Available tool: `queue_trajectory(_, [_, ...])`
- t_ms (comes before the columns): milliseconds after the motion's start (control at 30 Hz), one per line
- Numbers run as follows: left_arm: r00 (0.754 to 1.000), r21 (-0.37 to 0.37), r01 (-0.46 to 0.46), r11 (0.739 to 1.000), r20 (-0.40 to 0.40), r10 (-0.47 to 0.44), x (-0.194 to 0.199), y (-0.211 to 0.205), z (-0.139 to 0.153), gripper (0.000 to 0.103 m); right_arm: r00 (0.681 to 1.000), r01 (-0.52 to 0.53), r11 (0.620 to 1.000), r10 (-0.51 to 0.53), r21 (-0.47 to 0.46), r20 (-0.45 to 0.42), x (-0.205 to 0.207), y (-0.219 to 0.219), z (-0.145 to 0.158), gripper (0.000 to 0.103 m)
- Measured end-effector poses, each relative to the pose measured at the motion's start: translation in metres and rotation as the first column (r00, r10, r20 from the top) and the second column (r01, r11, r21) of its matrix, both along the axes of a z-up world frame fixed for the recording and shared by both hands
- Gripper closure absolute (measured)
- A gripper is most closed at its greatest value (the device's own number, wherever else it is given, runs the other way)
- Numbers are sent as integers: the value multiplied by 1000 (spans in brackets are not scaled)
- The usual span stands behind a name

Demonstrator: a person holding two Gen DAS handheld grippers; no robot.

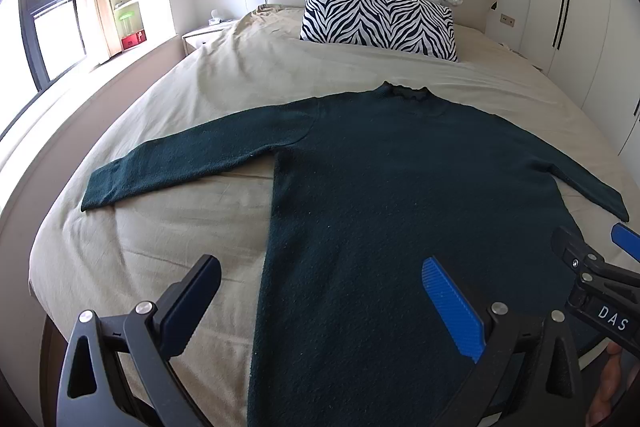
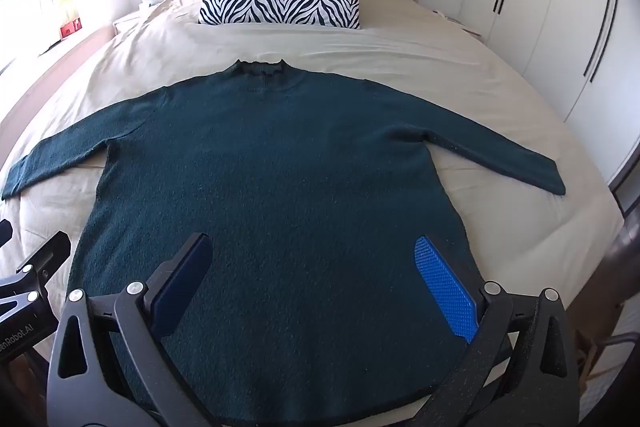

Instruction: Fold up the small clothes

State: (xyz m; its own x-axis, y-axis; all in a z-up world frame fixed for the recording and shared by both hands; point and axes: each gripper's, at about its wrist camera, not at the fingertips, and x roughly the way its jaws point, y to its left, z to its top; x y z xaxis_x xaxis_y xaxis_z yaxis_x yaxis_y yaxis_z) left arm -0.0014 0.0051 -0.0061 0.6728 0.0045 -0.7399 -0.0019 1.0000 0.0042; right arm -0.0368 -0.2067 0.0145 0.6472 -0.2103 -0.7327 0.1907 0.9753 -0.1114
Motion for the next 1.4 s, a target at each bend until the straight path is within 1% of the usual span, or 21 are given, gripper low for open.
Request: queue_trajectory(1400, [1000,-6,-5,1000,-1,5,-4,5,-1,0,1000,-6,1000,6,-2,-7,-2,6,-2,0])
